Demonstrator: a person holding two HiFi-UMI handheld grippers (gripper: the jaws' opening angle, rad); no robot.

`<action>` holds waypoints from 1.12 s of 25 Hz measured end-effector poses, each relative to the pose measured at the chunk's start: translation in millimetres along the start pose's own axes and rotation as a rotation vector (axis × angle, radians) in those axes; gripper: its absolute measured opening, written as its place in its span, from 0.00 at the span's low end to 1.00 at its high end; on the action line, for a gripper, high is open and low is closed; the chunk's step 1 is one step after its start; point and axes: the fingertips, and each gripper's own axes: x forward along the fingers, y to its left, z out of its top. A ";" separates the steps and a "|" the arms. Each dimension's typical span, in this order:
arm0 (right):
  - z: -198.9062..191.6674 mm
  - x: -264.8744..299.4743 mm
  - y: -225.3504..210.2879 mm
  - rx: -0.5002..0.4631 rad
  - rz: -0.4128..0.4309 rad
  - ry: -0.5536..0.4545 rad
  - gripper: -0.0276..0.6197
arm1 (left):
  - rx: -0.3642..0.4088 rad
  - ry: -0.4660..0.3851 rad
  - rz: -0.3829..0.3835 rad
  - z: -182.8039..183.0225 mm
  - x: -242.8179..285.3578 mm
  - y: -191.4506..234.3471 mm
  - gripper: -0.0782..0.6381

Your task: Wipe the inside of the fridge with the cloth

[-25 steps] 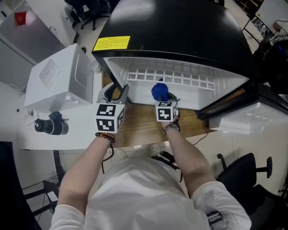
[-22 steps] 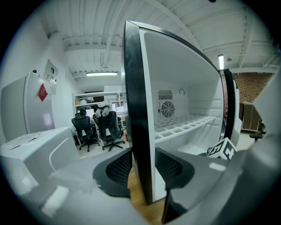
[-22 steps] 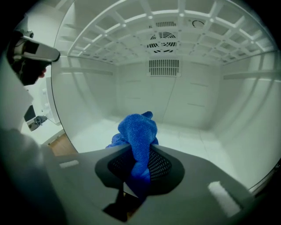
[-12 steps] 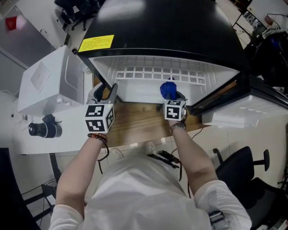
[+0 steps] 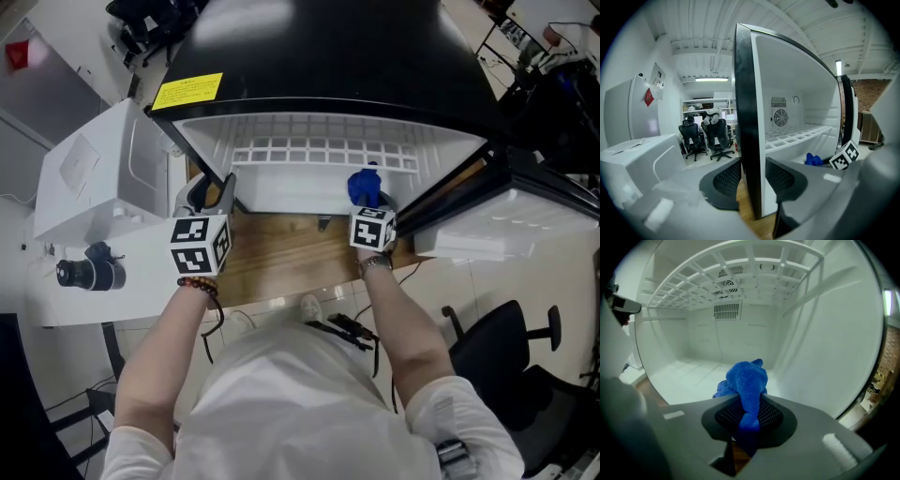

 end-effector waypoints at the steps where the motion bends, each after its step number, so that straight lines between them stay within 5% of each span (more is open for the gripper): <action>1: 0.9 -1.0 -1.9 0.000 -0.005 -0.005 0.15 | 0.001 0.000 0.000 -0.1 0.1 0.0 0.32; 7: -10.9 -4.5 -14.5 0.002 -0.041 0.016 0.15 | 0.002 0.001 -0.001 -0.2 0.1 -0.7 0.32; 12: 10.7 -19.1 3.4 0.054 0.040 -0.080 0.15 | -0.001 -0.004 -0.005 -0.3 0.4 -1.4 0.32; 19: 37.6 -44.1 98.5 0.019 0.246 -0.157 0.15 | 0.002 0.000 -0.013 -0.4 -0.1 -1.3 0.32; 28: 32.5 -54.4 226.4 -0.083 0.450 -0.120 0.15 | 0.031 0.032 -0.008 -0.9 1.2 -2.0 0.32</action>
